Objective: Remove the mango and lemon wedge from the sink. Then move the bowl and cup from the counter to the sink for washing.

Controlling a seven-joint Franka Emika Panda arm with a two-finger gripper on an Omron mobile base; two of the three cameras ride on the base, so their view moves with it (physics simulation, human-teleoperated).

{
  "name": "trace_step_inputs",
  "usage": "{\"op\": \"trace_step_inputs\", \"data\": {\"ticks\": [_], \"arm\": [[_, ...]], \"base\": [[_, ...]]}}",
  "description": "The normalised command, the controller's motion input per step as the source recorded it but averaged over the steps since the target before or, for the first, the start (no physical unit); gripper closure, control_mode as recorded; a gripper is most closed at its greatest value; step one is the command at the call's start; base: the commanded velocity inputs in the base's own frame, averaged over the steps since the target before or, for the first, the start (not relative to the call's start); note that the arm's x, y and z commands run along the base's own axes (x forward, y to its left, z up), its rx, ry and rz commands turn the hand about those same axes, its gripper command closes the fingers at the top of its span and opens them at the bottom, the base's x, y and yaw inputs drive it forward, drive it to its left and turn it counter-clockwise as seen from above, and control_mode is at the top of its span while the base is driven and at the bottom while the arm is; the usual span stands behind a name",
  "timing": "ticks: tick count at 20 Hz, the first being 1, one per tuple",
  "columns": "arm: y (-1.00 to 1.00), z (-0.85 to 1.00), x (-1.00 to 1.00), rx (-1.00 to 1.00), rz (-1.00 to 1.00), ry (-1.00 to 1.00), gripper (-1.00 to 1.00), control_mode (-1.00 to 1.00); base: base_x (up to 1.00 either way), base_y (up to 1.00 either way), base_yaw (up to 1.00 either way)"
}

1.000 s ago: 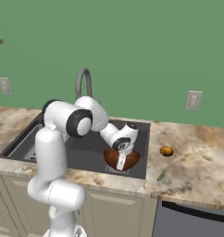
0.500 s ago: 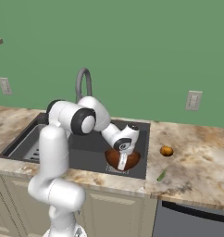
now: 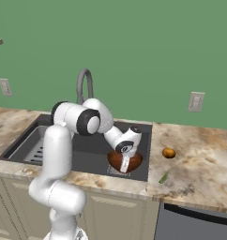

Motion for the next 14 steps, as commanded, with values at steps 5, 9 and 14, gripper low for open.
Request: {"op": "trace_step_inputs", "data": {"ticks": [5, 9, 14], "arm": [[-0.02, -0.14, 0.18, 0.00, 0.00, -0.01, 1.00, -1.00], [-0.03, -0.12, 0.19, 0.00, 0.00, -0.02, 1.00, -1.00], [-0.02, -0.12, 0.19, 0.00, 0.00, -0.03, 1.00, -1.00]], "base": [[0.00, 0.00, 0.00], [0.00, 0.00, 0.00], [0.00, 0.00, 0.00]]}}
